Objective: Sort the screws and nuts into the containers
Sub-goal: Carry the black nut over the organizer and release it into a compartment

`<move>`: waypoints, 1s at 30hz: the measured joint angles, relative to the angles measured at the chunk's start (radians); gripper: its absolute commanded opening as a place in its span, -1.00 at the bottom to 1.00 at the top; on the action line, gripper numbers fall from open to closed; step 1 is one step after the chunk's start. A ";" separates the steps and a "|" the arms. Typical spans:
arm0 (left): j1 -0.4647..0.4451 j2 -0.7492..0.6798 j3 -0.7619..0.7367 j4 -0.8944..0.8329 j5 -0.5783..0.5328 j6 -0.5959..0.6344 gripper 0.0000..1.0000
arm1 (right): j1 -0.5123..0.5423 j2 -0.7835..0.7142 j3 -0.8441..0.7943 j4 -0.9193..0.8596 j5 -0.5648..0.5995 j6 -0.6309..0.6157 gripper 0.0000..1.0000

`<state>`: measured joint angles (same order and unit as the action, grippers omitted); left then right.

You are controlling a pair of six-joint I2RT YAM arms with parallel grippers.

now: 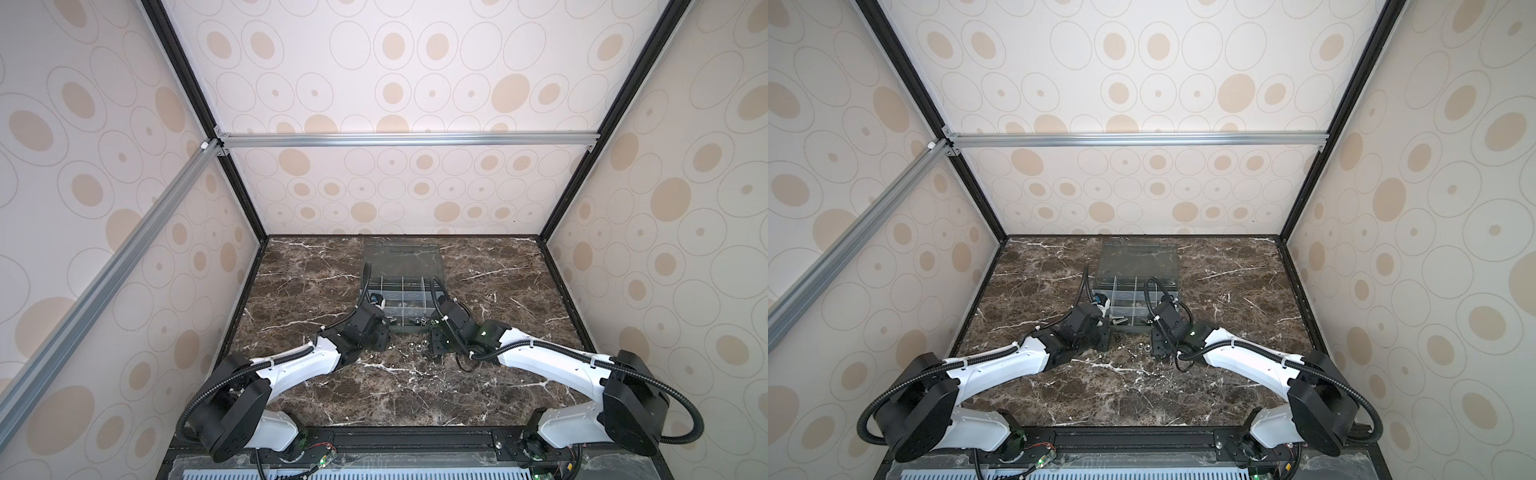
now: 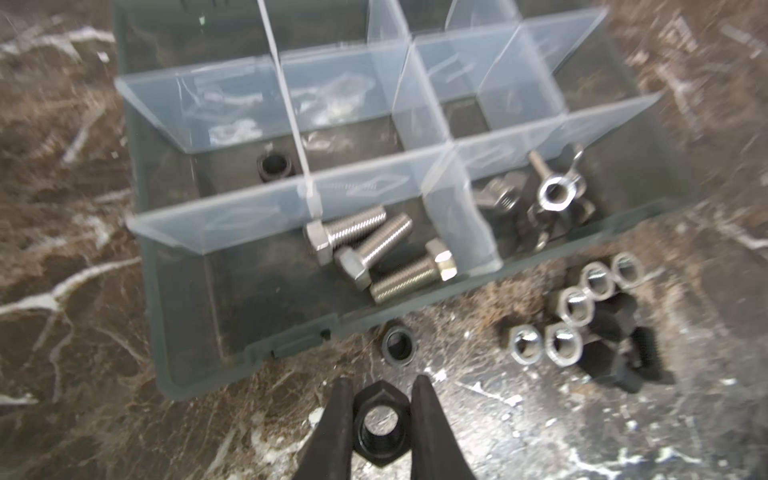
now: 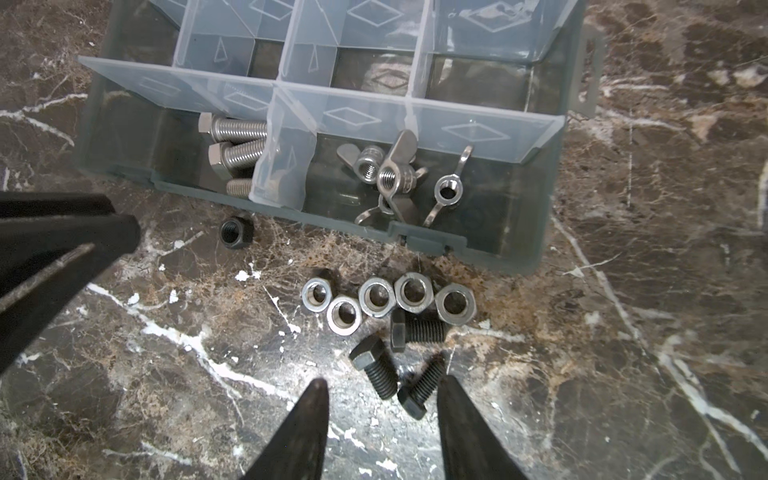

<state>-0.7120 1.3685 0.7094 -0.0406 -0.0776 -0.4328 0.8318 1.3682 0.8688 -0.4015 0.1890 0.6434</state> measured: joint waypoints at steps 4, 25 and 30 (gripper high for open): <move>0.030 -0.005 0.042 0.012 0.007 0.002 -0.63 | 0.000 0.000 0.000 -0.003 0.002 -0.001 -0.08; 0.254 0.311 0.314 0.018 0.056 0.108 -0.63 | 0.000 0.000 0.001 -0.006 0.007 -0.001 -0.08; 0.258 0.350 0.335 0.017 0.069 0.116 -0.45 | 0.000 -0.002 0.001 -0.007 0.008 -0.001 -0.08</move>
<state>-0.4541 1.7184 1.0447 -0.0235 -0.0086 -0.3164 0.8318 1.3666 0.8700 -0.4088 0.1967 0.6426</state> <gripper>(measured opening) 0.235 0.460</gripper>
